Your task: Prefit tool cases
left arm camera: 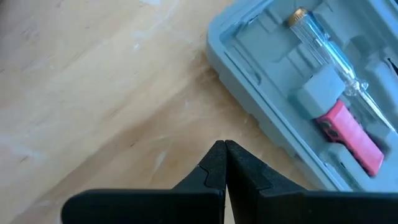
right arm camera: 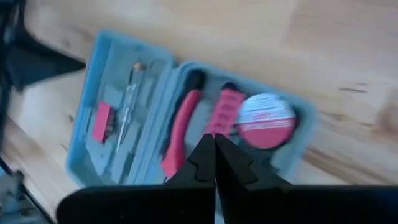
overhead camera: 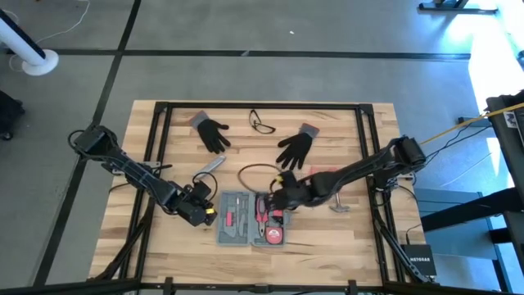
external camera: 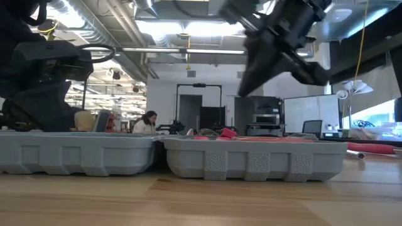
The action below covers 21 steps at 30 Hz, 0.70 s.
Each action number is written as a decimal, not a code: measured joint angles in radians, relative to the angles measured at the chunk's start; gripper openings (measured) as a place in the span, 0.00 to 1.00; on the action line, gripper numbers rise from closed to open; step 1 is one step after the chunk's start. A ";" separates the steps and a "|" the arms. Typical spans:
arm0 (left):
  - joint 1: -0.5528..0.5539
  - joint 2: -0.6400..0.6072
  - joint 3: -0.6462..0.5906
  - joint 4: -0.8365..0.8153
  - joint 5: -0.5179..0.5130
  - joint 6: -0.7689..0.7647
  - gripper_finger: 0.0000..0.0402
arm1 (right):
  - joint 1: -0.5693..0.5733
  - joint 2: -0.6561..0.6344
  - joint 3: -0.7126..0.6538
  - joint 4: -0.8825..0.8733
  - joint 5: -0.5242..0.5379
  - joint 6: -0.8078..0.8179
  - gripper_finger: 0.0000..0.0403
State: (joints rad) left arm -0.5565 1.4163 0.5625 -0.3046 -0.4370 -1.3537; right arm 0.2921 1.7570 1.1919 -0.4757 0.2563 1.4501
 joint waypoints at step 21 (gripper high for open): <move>0.004 0.001 0.000 0.012 0.034 0.017 0.00 | -0.033 0.297 0.369 -0.335 -0.035 -0.035 0.58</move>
State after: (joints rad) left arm -0.5526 1.4174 0.5625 -0.2929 -0.4026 -1.3362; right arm 0.2594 2.0541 1.5612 -0.8111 0.2212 1.4150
